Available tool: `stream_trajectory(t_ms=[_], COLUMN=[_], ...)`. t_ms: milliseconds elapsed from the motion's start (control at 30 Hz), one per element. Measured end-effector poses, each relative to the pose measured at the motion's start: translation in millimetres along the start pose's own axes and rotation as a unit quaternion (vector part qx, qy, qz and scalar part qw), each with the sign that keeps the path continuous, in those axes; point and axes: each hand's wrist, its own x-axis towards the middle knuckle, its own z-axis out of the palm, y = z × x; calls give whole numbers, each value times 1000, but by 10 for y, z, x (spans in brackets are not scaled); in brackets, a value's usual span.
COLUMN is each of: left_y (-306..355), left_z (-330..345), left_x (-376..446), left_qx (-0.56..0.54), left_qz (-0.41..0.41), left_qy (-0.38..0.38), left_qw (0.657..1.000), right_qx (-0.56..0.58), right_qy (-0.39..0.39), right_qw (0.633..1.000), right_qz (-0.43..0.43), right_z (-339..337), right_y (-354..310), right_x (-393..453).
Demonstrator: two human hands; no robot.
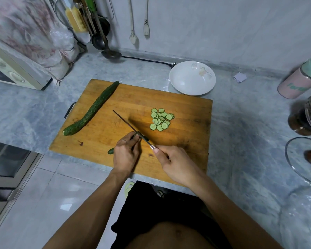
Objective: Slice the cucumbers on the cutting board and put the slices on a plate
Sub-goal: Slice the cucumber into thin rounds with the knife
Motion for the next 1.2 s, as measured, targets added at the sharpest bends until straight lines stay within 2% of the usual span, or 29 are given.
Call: stream_trajectory(t_ms=[367,533,767,1033,1200], left_y=[-55,-62,3,-45,-62], left_z=[58,74,16,-24,-38], left_x=[-37,-32,-11,-10,5], left_qx=[16,31,24,10,24], left_qz=[-6,17,-4,-10,5], left_qy=[15,19,12,15,-10], left_qw=[1000,999,1000,1000,1000], right_qx=[54,16,9,69,61], right_qy=[-19,4,16,26,5], right_qw=[998,1000,999,994,997], right_qz=[13,26,39,78,47], right_z=[-5,153,185,14,-34], right_y=[-10,-13,72,58,56], right_x=[60,195,233,231,103])
